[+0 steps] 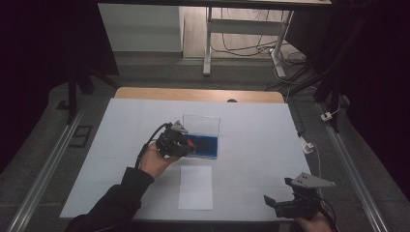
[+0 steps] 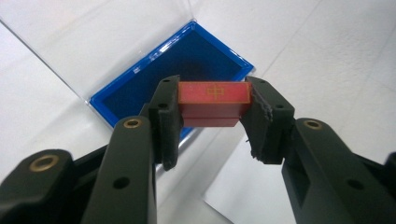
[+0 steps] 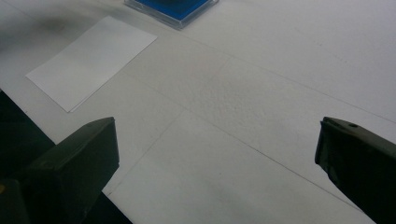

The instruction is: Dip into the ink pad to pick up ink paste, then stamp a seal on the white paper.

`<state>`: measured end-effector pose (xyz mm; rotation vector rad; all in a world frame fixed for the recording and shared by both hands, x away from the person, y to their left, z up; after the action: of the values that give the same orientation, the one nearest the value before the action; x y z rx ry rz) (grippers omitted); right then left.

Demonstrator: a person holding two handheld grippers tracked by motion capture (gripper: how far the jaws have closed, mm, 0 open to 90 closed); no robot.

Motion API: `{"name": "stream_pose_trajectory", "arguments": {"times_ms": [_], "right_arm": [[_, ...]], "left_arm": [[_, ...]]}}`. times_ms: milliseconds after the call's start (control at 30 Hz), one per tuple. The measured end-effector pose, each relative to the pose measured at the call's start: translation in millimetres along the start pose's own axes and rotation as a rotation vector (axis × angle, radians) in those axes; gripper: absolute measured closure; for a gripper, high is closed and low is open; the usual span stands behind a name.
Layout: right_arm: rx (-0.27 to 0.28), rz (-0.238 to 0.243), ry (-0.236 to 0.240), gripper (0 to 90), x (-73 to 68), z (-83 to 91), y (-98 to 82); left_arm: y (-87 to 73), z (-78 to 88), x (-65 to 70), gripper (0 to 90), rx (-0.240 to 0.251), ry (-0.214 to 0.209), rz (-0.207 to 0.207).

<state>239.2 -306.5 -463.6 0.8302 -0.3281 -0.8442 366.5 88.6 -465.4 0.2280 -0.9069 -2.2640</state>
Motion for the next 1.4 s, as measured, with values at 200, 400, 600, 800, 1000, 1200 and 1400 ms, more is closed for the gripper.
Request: {"name": "stream_pose_trajectory", "arguments": {"times_ms": [200, 400, 600, 800, 1000, 1200, 1400], "right_arm": [[0.0, 0.003, 0.0, 0.0, -0.1, 0.3, 0.0], [0.002, -0.001, 0.004, 0.0, 0.3, 0.2, -0.1], [0.01, -0.011, 0.008, 0.0, 1.2, 0.8, -0.4], [0.012, -0.012, 0.011, 0.0, 1.3, 0.5, -0.1], [0.015, -0.013, 0.013, 0.0, 1.4, 0.8, -0.2], [0.012, -0.013, 0.014, 0.0, 1.5, 0.7, -0.1], [0.013, -0.012, 0.014, 0.0, 1.5, 0.7, -0.1]], "left_arm": [[-7.2, 10.9, 6.6, 58.3, 0.007, -0.016, 0.004], [-12.5, 21.0, 13.3, 58.3, 0.024, -0.035, 0.01], [-17.0, 27.9, 21.1, 58.3, 0.028, -0.053, 0.008], [-21.6, 27.9, 30.2, 58.3, 0.017, -0.074, 0.003], [-24.2, 28.1, 41.7, 58.4, 0.007, -0.082, -0.019], [-29.6, 23.6, 50.8, 58.3, -0.007, -0.096, -0.023], [-34.0, 15.1, 59.7, 58.3, -0.033, -0.097, -0.034]]}}
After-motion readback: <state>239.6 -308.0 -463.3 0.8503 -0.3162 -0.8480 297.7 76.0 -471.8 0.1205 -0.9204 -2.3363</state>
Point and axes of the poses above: each handheld gripper's, and its own axes: z roughly backward along the jaws, y roughly out of its top, x roughly to its right, the point moved 1 cm from there along -z, roughly forward along the jaws, and after that the axes turned 1 degree about -x, right-handed, at the moved point
